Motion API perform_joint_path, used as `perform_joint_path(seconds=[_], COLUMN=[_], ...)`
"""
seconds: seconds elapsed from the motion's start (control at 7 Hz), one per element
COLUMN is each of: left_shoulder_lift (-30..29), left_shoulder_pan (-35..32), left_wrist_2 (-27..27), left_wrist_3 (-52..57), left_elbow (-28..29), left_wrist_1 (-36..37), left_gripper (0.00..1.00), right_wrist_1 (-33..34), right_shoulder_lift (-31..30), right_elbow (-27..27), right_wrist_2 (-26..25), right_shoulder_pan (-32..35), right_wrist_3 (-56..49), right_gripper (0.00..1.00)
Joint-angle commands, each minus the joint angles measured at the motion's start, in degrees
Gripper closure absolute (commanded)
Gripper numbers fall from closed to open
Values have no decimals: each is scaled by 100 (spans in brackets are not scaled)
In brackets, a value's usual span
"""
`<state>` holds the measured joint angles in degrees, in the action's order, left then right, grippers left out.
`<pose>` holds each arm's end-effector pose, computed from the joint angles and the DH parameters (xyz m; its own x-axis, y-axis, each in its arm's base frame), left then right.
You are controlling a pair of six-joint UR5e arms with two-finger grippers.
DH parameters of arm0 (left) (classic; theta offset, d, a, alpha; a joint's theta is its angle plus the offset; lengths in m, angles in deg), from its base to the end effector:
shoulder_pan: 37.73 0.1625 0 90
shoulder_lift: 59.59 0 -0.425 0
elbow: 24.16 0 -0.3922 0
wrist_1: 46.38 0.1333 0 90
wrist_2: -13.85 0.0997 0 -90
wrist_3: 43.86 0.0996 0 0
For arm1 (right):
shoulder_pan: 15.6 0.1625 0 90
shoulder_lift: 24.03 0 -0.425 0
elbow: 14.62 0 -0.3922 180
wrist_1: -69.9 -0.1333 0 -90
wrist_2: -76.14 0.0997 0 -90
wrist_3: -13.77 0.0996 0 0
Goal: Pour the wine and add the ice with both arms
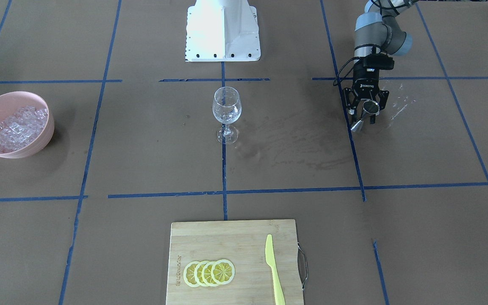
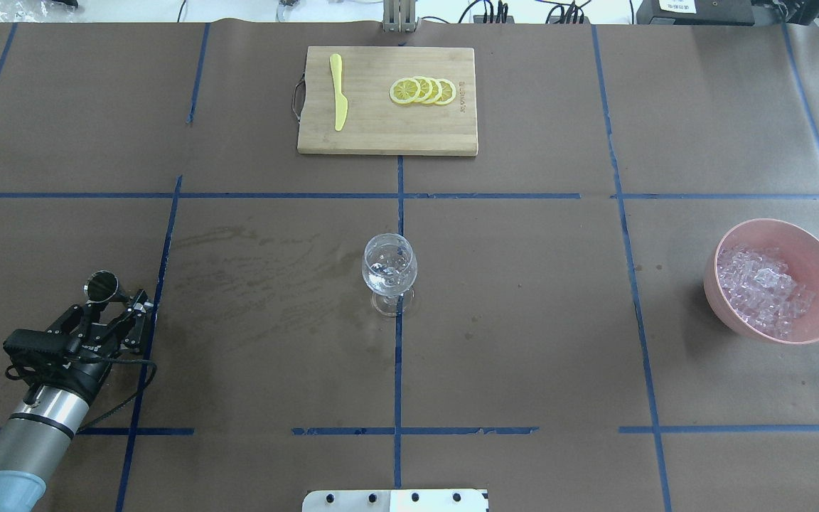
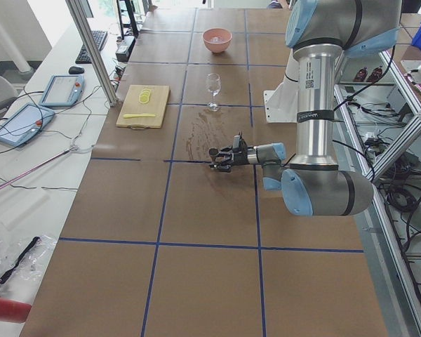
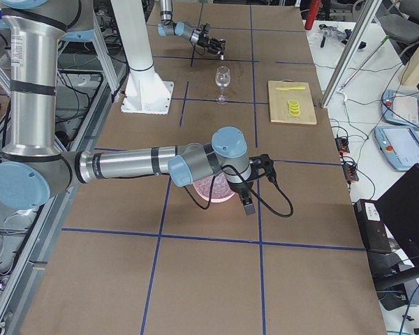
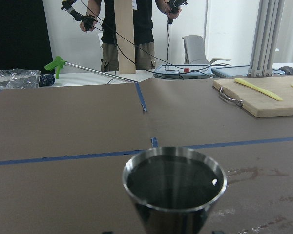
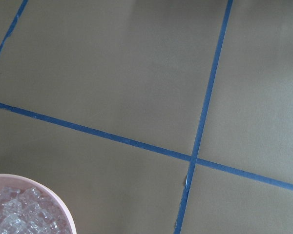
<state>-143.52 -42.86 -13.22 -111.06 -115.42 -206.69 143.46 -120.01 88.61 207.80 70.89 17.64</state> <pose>0.4069 -0.2594 0.5461 0.7093 0.1134 -0.6958 0.6214 0.3654 0.6930 0.0384 -0.4692 0.5638 0.7315 -0.2499 0.6344 0.0067 0.9330 0.3598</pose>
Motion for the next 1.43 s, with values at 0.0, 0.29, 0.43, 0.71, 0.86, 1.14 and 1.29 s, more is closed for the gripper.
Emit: perform_joint_path(seconds=[0.0, 0.29, 0.43, 0.71, 0.86, 1.14, 1.29], left_shoulder_lift=[0, -9, 0, -9, -9, 0, -9], left_shoulder_pan=[12, 12, 21, 21, 21, 21, 21], left_wrist_2=[0, 0, 61, 88, 123, 123, 123], left_wrist_3=[-4, -4, -13, -13, -13, -13, -13], left_elbow=[3, -6, 3, -6, 3, 3, -6], left_wrist_1=[0, 0, 0, -9, -9, -9, -9], left_gripper=[49, 49, 52, 58, 59, 90, 100], right_wrist_1=[0, 0, 0, 0, 0, 0, 0], right_shoulder_lift=[0, 0, 0, 0, 0, 0, 0], right_elbow=[-4, -13, -13, -13, -13, -13, -13], right_wrist_2=[0, 0, -9, 0, 0, 0, -9], right_shoulder_pan=[0, 0, 0, 0, 0, 0, 0], right_wrist_3=[0, 0, 0, 0, 0, 0, 0], right_gripper=[0, 0, 0, 0, 0, 0, 0])
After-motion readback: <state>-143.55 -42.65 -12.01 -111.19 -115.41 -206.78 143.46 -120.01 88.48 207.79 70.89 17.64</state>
